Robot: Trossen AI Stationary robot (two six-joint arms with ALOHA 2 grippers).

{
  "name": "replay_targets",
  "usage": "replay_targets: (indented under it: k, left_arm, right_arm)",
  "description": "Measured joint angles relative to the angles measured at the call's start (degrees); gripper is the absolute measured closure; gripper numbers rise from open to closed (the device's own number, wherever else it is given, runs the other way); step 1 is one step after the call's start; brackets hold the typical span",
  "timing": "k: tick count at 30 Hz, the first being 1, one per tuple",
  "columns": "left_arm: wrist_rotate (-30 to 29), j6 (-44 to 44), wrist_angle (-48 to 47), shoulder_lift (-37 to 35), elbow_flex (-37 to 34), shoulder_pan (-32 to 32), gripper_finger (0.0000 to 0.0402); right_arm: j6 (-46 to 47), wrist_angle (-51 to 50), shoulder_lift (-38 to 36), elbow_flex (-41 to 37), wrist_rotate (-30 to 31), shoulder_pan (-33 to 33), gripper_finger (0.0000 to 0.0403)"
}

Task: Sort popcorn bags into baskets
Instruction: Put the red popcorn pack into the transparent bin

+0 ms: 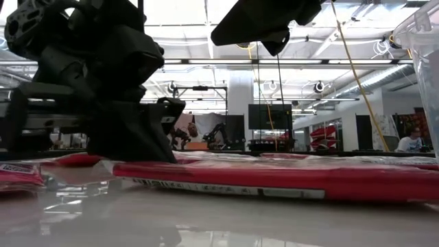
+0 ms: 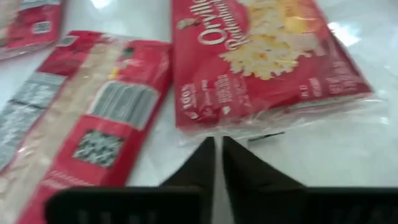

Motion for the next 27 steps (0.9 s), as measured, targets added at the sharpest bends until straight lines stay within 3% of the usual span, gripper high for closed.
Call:
replay_targets:
  k: [9,12,15,20,27]
  left_arm:
    - [-10.35,0.96,-3.53,-4.76,-0.15,0.24,0.0398]
    - [-8.76,-2.08,-6.27,-8.7,-0.13,0.67,0.0397]
    - [-4.75,-13.73,-9.02,-11.36,-0.13,2.41,0.0385]
    - [0.72,-27.93,-10.26,-11.02,-0.13,1.89,0.0336]
    - [-7.26,-40.87,-7.53,-7.37,-0.09,-1.68,0.0216]
  right_arm:
    - [1.67,-0.94,0.0,0.0,-0.02,0.0,0.0403]
    - [4.08,-2.63,0.0,0.0,-0.01,-0.24,0.0403]
    - [4.72,-3.62,0.0,0.0,0.09,-0.74,0.0403]
    - [0.17,-3.34,0.0,0.0,0.09,-1.54,0.0403]
    - [-5.78,-3.55,0.0,0.0,0.05,-3.29,0.0403]
